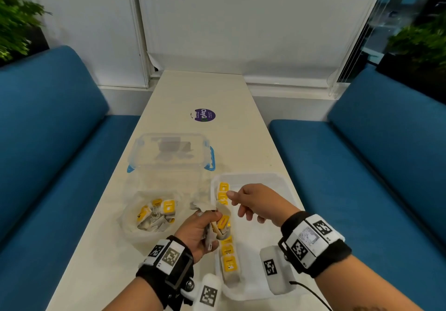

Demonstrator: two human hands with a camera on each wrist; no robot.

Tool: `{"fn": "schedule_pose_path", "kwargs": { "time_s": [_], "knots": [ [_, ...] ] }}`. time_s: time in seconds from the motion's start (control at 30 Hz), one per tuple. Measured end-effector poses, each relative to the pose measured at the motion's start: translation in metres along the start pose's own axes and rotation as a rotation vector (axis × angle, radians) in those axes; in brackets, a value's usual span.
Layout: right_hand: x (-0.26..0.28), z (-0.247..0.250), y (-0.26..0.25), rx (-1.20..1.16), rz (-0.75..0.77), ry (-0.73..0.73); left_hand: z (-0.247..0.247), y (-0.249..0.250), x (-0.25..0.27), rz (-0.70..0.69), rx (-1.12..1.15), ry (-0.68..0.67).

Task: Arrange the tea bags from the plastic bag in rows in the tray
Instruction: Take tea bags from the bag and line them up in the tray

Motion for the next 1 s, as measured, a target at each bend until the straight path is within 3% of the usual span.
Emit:
{"fn": "schedule_pose_path", "kwargs": {
  "time_s": [0.27, 0.4, 0.57, 0.7, 0.87, 1.0],
  "knots": [
    [0.008, 0.004, -0.012, -0.013, 0.152, 0.088, -0.014, 0.000, 0.005, -0.054, -0.241, -0.095],
    [0.011, -0.013, -0.019, 0.186, 0.184, 0.000, -0.023, -0.001, 0.007, -0.097, -0.334, -0.158],
    [0.011, -0.023, -0.020, 0.403, 0.178, 0.067, -0.023, -0.004, 0.006, -0.083, -0.401, -0.151],
    [0.009, -0.028, -0.019, 0.436, 0.141, 0.040, -0.017, -0.008, 0.003, -0.077, -0.356, -0.119],
    [0.009, -0.030, -0.020, 0.544, 0.164, 0.137, -0.014, -0.010, -0.001, -0.055, -0.220, -0.119],
    [0.006, -0.027, -0.018, 0.337, 0.233, 0.240, -0.013, -0.008, -0.002, -0.036, -0.064, -0.102]
  ]
}}
Point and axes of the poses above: each hand's wrist, its own x-axis away from the middle knuckle, its own z-axis out of the back of the hand, y = z × x, the point moved 4 cm from there along -x, towards the middle knuckle, and after that the axes turned 3 degrees about -x, right-handed, at the moved point
